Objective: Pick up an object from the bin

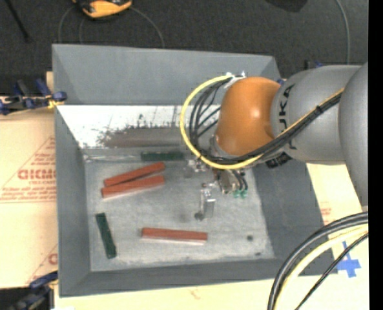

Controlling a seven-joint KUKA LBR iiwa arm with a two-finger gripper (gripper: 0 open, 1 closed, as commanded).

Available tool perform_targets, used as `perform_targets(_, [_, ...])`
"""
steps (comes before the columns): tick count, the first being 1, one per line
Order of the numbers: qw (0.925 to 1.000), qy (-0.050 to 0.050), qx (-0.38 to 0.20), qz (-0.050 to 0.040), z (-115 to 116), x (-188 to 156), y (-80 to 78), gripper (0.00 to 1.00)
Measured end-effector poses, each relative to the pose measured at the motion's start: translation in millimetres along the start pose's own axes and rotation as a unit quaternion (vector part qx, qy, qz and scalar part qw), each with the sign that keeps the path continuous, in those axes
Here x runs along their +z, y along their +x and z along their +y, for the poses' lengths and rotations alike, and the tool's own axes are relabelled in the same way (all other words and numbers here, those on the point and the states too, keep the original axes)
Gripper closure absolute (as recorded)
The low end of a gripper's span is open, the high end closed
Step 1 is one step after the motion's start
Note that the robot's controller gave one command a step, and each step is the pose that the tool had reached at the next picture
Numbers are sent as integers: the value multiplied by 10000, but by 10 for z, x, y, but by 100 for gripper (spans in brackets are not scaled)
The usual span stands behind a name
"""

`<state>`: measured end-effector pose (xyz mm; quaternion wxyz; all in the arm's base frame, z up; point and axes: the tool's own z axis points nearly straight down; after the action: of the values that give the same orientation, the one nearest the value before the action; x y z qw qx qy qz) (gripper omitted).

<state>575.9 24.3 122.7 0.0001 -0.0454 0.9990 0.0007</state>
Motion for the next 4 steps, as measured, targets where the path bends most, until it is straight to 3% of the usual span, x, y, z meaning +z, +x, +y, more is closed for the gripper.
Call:
perform_targets(1, [9897,0,1430,-10,166,107,-20,0])
perform_targets(2, [9932,15,1164,-11,204,105,232,0])
perform_targets(3, [9993,17,369,-6,373,129,280,0])
perform_targets(4, [9929,-2,1190,-19,515,246,579,0])
